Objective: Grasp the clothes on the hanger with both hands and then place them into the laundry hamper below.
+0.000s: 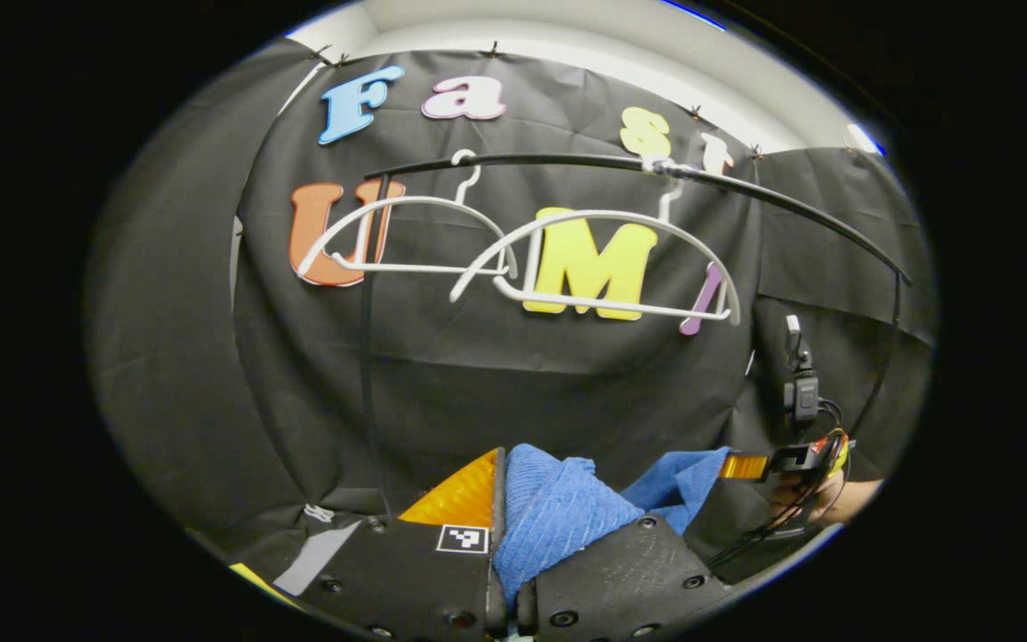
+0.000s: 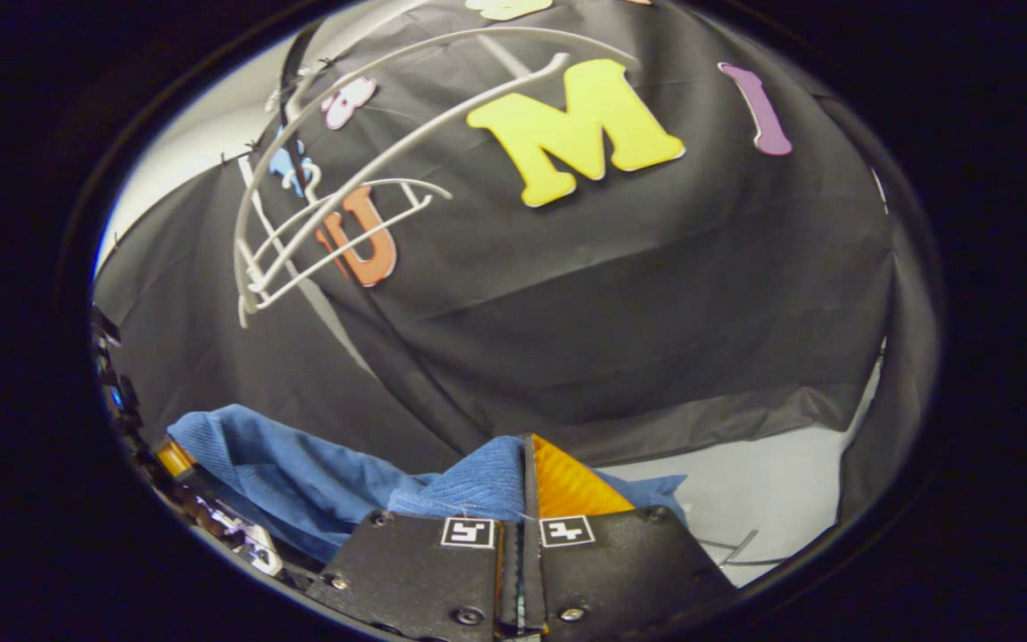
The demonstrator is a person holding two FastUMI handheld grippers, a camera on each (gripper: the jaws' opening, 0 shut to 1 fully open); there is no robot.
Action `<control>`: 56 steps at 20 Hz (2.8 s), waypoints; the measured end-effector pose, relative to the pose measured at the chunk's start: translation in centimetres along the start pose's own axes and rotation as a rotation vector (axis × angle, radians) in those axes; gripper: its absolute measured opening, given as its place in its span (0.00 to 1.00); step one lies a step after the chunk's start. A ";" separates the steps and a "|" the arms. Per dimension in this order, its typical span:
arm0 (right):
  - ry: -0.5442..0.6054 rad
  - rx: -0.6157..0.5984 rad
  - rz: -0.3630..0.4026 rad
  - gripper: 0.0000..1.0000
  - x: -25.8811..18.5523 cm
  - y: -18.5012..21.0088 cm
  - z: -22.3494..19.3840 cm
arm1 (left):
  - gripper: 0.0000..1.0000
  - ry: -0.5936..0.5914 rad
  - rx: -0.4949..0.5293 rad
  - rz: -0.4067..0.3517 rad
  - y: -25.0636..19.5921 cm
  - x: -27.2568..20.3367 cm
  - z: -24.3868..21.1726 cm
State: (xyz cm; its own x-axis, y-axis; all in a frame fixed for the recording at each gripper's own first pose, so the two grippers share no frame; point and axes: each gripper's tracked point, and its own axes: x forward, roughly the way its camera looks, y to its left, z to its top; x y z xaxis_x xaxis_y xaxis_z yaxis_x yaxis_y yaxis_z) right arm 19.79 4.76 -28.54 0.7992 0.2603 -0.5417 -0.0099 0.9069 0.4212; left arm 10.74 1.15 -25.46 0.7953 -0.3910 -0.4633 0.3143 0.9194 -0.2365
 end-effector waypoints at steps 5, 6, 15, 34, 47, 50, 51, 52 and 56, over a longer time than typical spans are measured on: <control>0.005 0.007 0.135 0.06 -1.1 5.4 0.0 | 0.07 -0.035 0.004 -0.070 -2.8 -0.8 1.4; 0.005 0.011 0.160 0.06 -0.9 6.2 -0.1 | 0.07 -0.037 0.007 -0.077 -3.0 -0.8 1.2; 0.197 0.060 0.104 0.05 3.9 3.8 -7.6 | 0.07 0.198 0.038 -0.032 -1.6 1.1 -10.6; 0.637 -0.079 -0.205 0.43 9.9 -8.5 -21.8 | 0.26 0.613 -0.096 0.244 4.0 6.4 -26.1; 0.433 -0.251 -0.357 0.75 4.1 -10.4 -16.1 | 0.96 0.658 -0.110 0.289 3.9 1.7 -27.1; 0.365 -0.253 -0.387 0.84 2.0 -8.4 -14.6 | 0.98 0.633 -0.086 0.302 3.9 0.4 -25.2; 0.344 -0.236 -0.394 0.86 1.3 -7.7 -14.2 | 1.00 0.630 -0.081 0.302 3.8 -0.3 -24.6; 0.319 -0.219 -0.391 0.88 0.4 -6.7 -13.7 | 1.00 0.630 -0.071 0.305 4.0 -1.0 -24.3; 0.232 -0.204 -0.405 0.88 -3.3 -4.5 -12.5 | 1.00 0.597 -0.001 0.290 3.7 -2.8 -21.9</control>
State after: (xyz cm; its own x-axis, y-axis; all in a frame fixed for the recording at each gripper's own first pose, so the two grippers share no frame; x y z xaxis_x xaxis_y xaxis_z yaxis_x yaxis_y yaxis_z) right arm 9.71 3.99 -37.69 0.6089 -0.0795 -0.7892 0.1371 0.9905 0.0061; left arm -1.68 4.69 -43.77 0.4234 -0.0846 -0.9020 0.1304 0.9910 -0.0317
